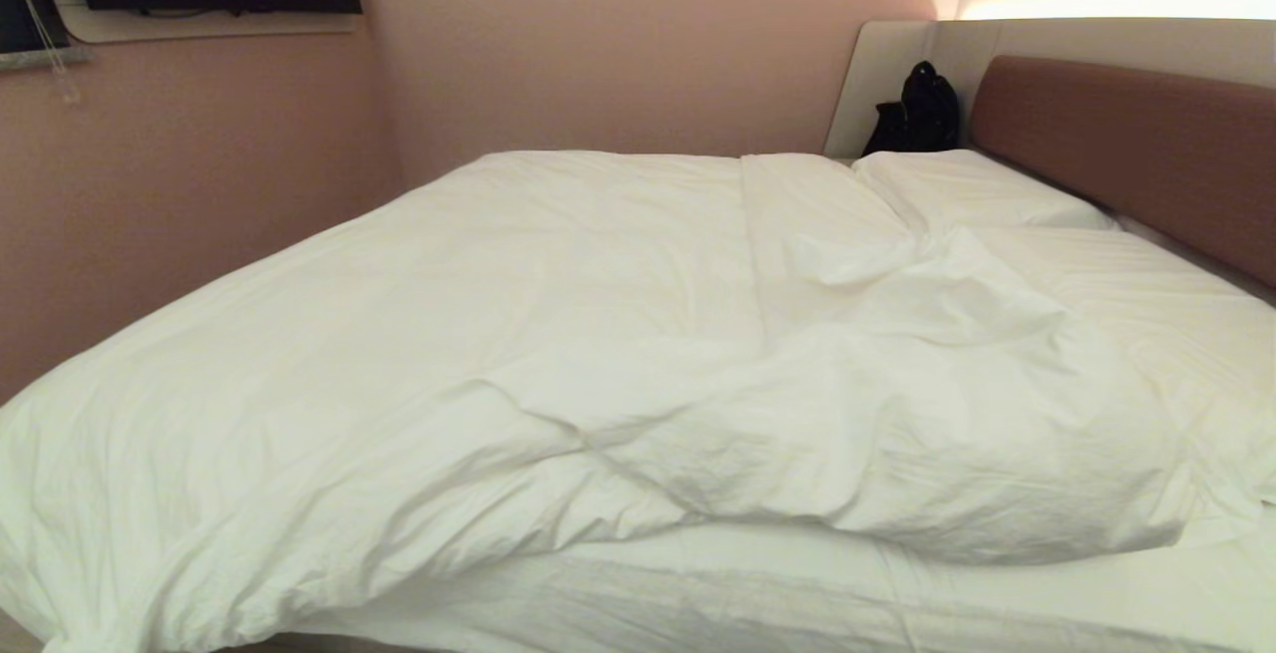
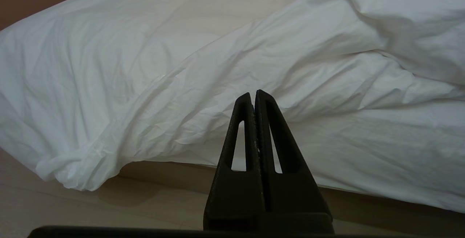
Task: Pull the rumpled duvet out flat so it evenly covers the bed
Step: Hold the folded corner of the quilt
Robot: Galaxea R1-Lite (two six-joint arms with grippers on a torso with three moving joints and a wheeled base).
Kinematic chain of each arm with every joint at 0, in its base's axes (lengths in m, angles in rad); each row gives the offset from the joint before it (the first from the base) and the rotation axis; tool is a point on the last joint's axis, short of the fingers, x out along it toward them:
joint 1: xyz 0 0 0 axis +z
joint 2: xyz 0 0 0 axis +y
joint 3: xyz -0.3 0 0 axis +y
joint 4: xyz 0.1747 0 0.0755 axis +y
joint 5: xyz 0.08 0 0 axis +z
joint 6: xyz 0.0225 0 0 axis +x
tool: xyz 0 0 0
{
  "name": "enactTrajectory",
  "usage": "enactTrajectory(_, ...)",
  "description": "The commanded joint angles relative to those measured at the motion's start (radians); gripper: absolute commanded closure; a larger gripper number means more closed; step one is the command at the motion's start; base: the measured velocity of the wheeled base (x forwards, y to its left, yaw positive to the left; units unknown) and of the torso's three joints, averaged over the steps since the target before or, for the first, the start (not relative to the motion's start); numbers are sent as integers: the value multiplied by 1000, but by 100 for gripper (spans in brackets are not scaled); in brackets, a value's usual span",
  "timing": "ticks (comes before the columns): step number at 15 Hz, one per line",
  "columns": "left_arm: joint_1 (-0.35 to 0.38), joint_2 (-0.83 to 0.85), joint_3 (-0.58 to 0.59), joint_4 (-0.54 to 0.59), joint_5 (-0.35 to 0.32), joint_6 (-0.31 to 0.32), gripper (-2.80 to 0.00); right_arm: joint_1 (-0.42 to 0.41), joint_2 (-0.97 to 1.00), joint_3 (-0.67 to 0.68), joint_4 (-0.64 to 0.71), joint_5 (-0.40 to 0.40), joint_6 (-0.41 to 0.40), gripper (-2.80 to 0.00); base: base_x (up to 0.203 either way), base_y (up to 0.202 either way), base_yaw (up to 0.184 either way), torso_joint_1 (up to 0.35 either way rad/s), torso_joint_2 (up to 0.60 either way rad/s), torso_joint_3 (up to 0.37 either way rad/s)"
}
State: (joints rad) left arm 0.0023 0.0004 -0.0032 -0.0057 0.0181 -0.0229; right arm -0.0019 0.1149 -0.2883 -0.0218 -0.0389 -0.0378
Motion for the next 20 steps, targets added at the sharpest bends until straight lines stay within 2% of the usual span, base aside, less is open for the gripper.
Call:
enactTrajectory(1, -1, 0, 0, 0, 0, 0, 0, 0, 137, -89, -1, -3, -32, 0, 0, 0, 0, 0, 0, 0)
enactTrajectory(8, -1, 0, 0, 0, 0, 0, 0, 2, 684, -452, -103, 2, -48, 0, 0, 0, 0, 0, 0, 0)
enactTrajectory(12, 1, 0, 0, 0, 0, 0, 0, 3, 1030, -720, -96, 3, 30, 0, 0, 0, 0, 0, 0, 0)
enactTrajectory(16, 1, 0, 0, 0, 0, 0, 0, 13, 1383, -1113, 52, 3, 107, 0, 0, 0, 0, 0, 0, 0)
enactTrajectory(20, -1, 0, 0, 0, 0, 0, 0, 41, 1661, -1550, 366, -38, 164, 0, 0, 0, 0, 0, 0, 0)
